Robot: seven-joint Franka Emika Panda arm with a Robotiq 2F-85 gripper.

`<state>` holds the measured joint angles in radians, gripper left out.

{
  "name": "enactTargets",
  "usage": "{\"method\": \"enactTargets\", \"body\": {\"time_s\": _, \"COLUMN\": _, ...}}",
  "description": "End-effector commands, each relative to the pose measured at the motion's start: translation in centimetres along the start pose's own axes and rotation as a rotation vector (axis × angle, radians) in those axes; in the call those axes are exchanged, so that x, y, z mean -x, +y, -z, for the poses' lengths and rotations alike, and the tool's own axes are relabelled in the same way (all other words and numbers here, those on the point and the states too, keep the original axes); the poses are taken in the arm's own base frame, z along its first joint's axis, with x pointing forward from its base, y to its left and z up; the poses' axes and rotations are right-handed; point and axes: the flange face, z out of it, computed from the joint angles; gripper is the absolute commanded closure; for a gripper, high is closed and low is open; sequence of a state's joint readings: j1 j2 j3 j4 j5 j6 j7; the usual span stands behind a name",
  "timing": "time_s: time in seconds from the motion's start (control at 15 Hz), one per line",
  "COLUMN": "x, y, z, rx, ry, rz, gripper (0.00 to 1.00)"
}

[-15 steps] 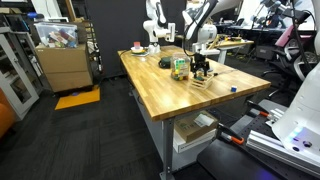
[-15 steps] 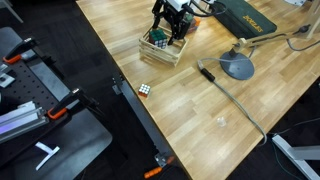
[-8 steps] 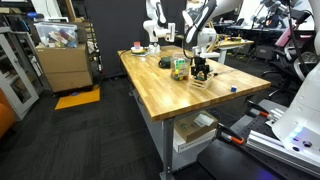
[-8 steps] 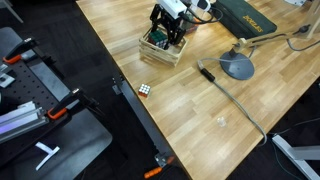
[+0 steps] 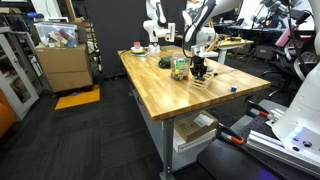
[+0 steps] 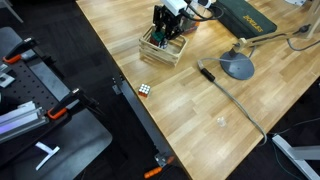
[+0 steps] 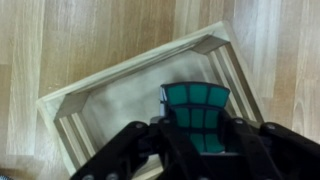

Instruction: Remove the Rubik's cube from the wooden box and put it on the table

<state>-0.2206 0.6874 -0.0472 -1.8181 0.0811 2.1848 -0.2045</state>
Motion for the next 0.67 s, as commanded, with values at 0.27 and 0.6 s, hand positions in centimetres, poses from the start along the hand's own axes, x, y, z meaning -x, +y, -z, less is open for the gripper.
{"method": "enactTargets", "body": {"time_s": 0.27, "x": 4.2, "y": -4.6, "z": 10.8, "rx": 0.165, "ry": 0.186, "rz": 0.067, "gripper": 0.96}}
{"method": "enactTargets", "body": {"time_s": 0.6, "x": 6.3, "y": -12.5, "z": 10.7, "rx": 0.148, "ry": 0.150, "rz": 0.220, "gripper": 0.94}}
